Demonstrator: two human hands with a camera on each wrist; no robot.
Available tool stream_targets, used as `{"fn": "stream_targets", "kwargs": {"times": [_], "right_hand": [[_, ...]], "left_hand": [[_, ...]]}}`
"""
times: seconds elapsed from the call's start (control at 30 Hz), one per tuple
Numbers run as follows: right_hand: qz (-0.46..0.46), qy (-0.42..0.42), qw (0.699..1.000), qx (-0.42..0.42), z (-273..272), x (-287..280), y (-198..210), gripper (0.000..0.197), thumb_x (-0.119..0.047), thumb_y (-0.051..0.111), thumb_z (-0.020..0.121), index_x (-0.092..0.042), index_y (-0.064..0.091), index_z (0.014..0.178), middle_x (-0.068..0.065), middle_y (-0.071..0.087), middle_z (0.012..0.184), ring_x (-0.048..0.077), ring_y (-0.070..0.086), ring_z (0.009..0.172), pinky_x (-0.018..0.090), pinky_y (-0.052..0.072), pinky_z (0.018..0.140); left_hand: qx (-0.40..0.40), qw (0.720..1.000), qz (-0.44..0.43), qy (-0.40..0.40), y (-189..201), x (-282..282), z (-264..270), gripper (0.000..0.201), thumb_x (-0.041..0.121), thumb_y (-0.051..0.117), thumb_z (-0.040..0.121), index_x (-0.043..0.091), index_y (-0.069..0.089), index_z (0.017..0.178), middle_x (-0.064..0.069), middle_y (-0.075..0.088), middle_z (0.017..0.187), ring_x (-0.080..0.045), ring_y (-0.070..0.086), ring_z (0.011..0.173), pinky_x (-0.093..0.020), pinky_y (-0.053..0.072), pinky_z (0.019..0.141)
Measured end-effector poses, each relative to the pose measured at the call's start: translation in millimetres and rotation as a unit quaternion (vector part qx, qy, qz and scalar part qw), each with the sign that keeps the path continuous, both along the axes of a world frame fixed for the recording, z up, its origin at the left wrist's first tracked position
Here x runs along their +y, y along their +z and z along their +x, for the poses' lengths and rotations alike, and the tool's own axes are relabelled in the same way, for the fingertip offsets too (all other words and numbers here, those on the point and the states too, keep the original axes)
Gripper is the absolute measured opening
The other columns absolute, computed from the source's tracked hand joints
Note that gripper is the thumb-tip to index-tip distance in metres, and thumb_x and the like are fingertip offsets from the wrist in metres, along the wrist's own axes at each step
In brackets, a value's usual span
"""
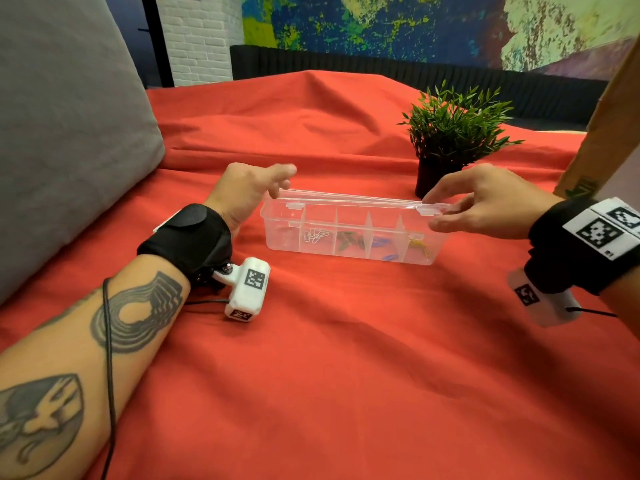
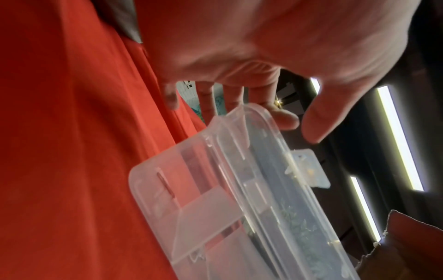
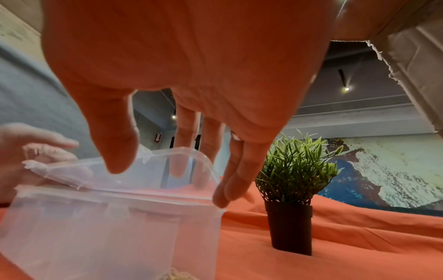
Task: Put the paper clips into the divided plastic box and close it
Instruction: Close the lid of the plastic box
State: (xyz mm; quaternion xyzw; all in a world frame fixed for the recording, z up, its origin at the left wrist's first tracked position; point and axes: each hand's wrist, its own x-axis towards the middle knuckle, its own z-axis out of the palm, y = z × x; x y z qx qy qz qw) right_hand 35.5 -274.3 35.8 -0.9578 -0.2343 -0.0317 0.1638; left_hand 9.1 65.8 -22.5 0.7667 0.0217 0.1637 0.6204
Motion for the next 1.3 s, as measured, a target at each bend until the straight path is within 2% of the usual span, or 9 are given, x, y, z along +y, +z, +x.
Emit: {"fn": "stream_targets", "kwargs": {"times": [0.1,0.2,0.3,0.37,0.6,0.73,0.93,1.1,1.3], "right_hand": [[0.001,0.001,1.0,0.004,2.9,2.7,-1.9,0.034,-0.044,0.081,0.074,-0.033,0.074,0.105,-0.017,0.073,0.101,0.01,0.069,0.094,0.031,0.051,0.088],[-0.007,-0.005,1.0,-0.005,3.5,6.5,-4.1,0.032,-0.046,0.08,0.076,-0.033,0.075,0.105,-0.015,0.072,0.102,0.013,0.066,0.097,0.028,0.045,0.085],[-0.039,-0.011,0.999,-0.004,-0.4,10.3,-5.2,0.032,-0.047,0.081,0.075,-0.036,0.075,0.104,-0.01,0.072,0.109,0.02,0.065,0.102,0.031,0.046,0.085],[-0.057,-0.009,0.998,-0.006,-2.6,12.1,-6.7,0.035,-0.044,0.083,0.074,-0.034,0.075,0.106,-0.007,0.072,0.113,0.023,0.065,0.106,0.03,0.045,0.085],[-0.097,0.019,0.995,-0.018,-8.1,29.4,-3.3,0.042,-0.056,0.079,0.072,-0.033,0.075,0.107,-0.01,0.071,0.107,0.023,0.062,0.114,0.032,0.046,0.09],[-0.047,0.101,0.994,-0.002,-15.7,78.6,-7.4,0.04,-0.053,0.076,0.077,-0.032,0.074,0.112,-0.008,0.073,0.122,0.015,0.062,0.122,0.034,0.048,0.104],[0.013,0.131,0.991,-0.032,-10.9,140.4,-31.0,0.034,-0.047,0.078,0.08,-0.03,0.075,0.11,-0.008,0.072,0.124,0.013,0.06,0.125,0.022,0.039,0.09],[0.041,0.115,0.992,-0.031,-5.5,144.7,-37.0,0.037,-0.05,0.084,0.071,-0.03,0.077,0.101,-0.009,0.073,0.121,0.011,0.062,0.123,0.025,0.044,0.094],[0.051,0.098,0.993,-0.039,-4.0,151.9,-43.2,0.04,-0.048,0.088,0.063,-0.029,0.074,0.094,-0.004,0.072,0.121,0.018,0.062,0.12,0.031,0.049,0.094]], "left_hand": [[0.024,0.997,0.051,-0.055,-3.2,-0.2,2.9,0.042,0.039,0.083,0.069,0.0,0.069,0.075,-0.003,0.07,0.088,-0.01,0.061,0.084,-0.026,0.041,0.083],[0.032,0.993,0.085,-0.072,-5.5,-2.0,1.8,0.019,0.024,0.085,0.072,0.015,0.071,0.08,-0.006,0.074,0.101,-0.009,0.065,0.09,-0.024,0.042,0.087],[0.036,0.99,0.124,-0.056,-4.1,0.3,0.4,0.037,0.036,0.089,0.064,0.02,0.074,0.094,-0.008,0.077,0.101,-0.019,0.07,0.095,-0.03,0.049,0.091],[0.044,0.979,0.193,-0.051,-1.7,0.7,-0.1,0.042,0.045,0.088,0.063,0.024,0.075,0.098,0.001,0.075,0.105,-0.016,0.068,0.102,-0.033,0.048,0.096],[0.08,0.919,0.368,-0.115,17.7,1.7,-14.6,0.066,0.059,0.083,0.063,0.034,0.069,0.122,0.012,0.06,0.136,-0.003,0.048,0.126,-0.021,0.032,0.099],[0.088,0.905,0.396,-0.128,21.7,8.4,-15.0,0.072,0.064,0.082,0.058,0.039,0.068,0.124,0.011,0.057,0.141,-0.003,0.046,0.132,-0.021,0.031,0.102],[0.087,0.893,0.415,-0.15,23.3,14.7,-16.9,0.078,0.059,0.086,0.056,0.041,0.065,0.128,0.017,0.054,0.143,-0.001,0.043,0.135,-0.024,0.029,0.109],[0.087,0.888,0.426,-0.151,22.7,15.1,-15.7,0.083,0.065,0.085,0.052,0.042,0.064,0.129,0.017,0.056,0.143,-0.002,0.044,0.135,-0.032,0.031,0.115],[0.083,0.878,0.459,-0.11,22.3,12.8,-16.2,0.083,0.073,0.082,0.043,0.047,0.067,0.121,0.015,0.063,0.133,-0.008,0.052,0.13,-0.037,0.041,0.108]]}}
